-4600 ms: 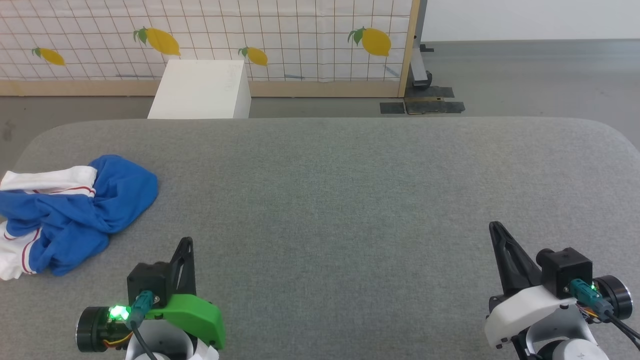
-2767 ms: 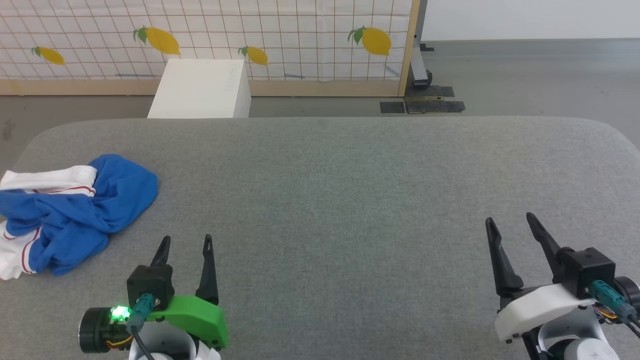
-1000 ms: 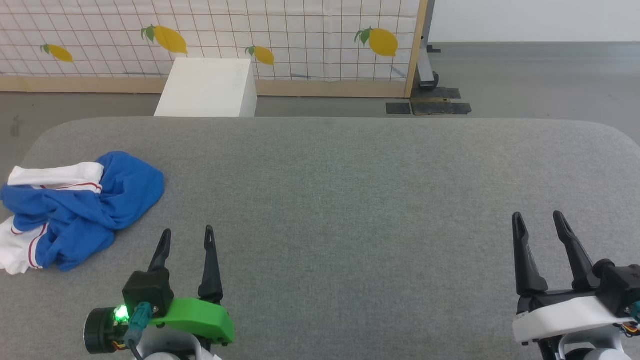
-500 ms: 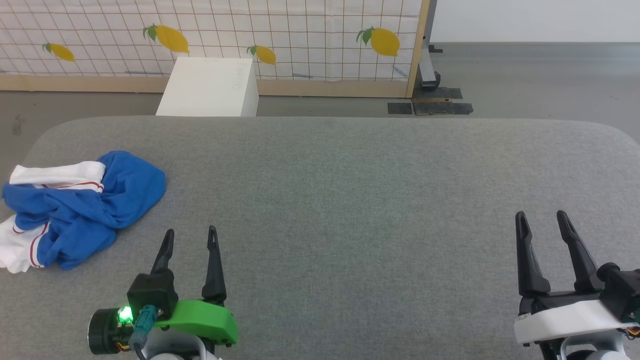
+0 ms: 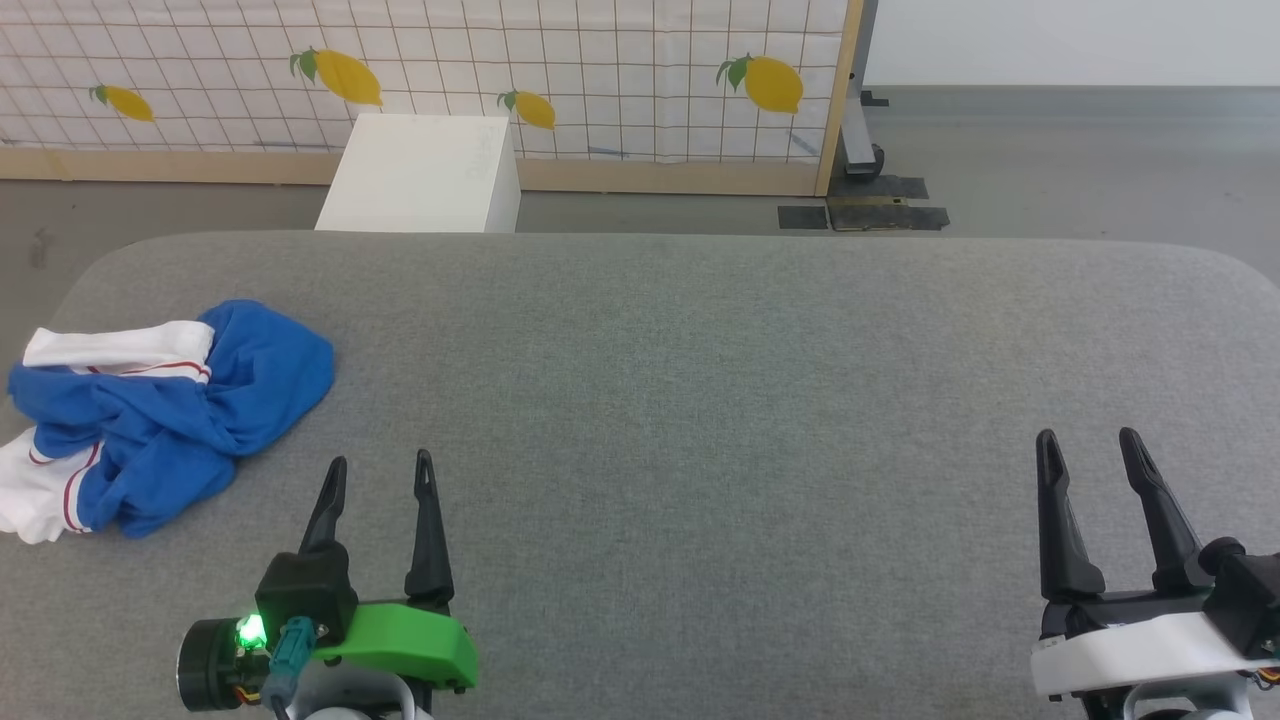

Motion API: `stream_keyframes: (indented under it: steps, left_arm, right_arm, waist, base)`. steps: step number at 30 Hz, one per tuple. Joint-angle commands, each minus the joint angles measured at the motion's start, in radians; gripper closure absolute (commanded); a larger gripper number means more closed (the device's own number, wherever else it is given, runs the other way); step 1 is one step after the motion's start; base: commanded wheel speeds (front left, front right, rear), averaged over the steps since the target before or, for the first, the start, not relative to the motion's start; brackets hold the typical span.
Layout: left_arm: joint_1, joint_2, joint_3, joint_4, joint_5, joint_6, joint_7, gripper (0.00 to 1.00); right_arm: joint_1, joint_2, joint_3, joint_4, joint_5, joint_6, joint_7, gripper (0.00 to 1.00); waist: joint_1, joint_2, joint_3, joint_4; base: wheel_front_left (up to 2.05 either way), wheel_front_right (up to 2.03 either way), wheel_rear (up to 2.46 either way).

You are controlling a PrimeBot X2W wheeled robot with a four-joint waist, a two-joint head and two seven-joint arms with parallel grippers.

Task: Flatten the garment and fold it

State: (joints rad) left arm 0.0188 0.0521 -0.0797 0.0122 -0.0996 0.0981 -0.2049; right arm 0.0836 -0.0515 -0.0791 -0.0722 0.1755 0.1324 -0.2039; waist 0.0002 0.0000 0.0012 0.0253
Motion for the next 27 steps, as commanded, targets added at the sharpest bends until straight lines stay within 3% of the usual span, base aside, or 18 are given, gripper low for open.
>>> stream_keyframes:
  steps: [1,27]
  left_arm:
    - [-0.014,-0.001,-0.003,0.002,-0.005,0.008,-0.010,0.00]
    - [-0.015,-0.002,-0.020,0.030,0.006,0.035,-0.057,0.00]
  right_arm:
    - [0.014,0.001,-0.003,-0.005,-0.004,-0.001,-0.011,0.00]
    - [0.032,0.001,-0.020,0.002,-0.031,-0.002,-0.058,0.00]
  waist:
    - [-0.0002,0.0000,0.000,0.000]
    - [-0.0002,0.0000,0.001,0.009]
  base:
    - [0.00,0.00,0.00]
    - [0.00,0.00,0.00]
